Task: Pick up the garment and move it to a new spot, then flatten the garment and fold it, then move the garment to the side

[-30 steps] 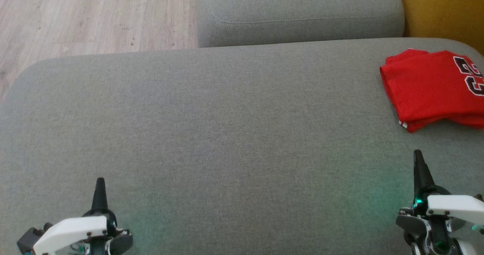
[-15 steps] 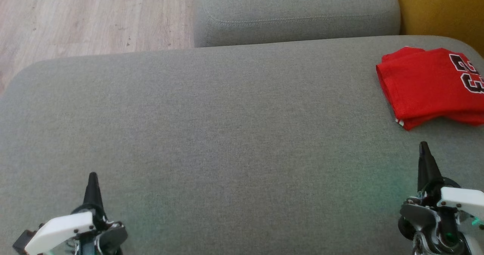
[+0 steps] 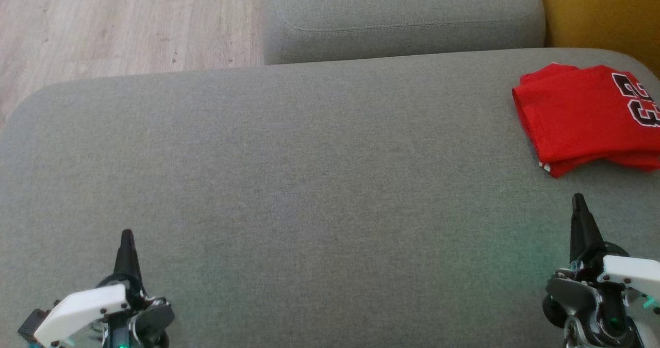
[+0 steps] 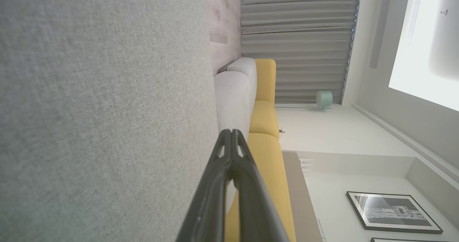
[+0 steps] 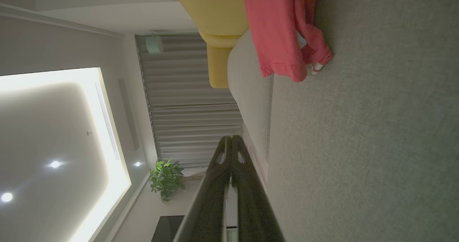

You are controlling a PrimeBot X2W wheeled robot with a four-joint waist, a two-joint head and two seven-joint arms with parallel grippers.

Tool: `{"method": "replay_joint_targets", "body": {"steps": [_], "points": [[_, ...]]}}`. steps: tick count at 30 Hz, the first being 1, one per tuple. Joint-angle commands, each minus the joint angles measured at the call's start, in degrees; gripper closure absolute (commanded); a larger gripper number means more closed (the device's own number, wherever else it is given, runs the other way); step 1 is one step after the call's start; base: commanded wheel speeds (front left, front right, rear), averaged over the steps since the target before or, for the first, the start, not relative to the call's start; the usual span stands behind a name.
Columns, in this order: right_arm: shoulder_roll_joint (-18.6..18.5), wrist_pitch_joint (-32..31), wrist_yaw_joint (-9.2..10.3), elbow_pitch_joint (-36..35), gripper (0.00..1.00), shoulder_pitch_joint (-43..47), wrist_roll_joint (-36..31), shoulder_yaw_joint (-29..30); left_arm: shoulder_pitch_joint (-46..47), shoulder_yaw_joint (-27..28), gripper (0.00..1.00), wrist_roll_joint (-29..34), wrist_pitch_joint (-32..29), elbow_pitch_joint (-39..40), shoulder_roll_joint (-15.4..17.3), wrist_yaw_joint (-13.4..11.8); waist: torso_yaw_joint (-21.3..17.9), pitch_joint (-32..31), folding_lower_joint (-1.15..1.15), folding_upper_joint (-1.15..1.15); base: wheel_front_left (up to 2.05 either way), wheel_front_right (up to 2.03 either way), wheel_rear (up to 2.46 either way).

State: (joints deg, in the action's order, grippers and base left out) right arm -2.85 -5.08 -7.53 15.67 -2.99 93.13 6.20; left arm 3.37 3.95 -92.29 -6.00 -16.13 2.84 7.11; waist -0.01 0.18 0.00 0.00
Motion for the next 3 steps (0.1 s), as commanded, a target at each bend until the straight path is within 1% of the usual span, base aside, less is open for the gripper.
{"method": "replay_joint_targets", "body": {"steps": [1,3], "points": [[-1.0,-0.4,0.04,-1.7,1.00,-3.1,0.1,-1.0,2.8,2.3,1.00,-0.1,-0.2,2.1,0.3,0.4,0.0,0.0,0.00,0.00,0.00,0.00,0.00],[-0.9,-0.4,0.04,-1.7,1.00,-3.1,0.1,-0.9,2.8,2.3,1.00,-0.1,-0.2,2.1,0.3,0.4,0.0,0.0,0.00,0.00,0.00,0.00,0.00]]}}
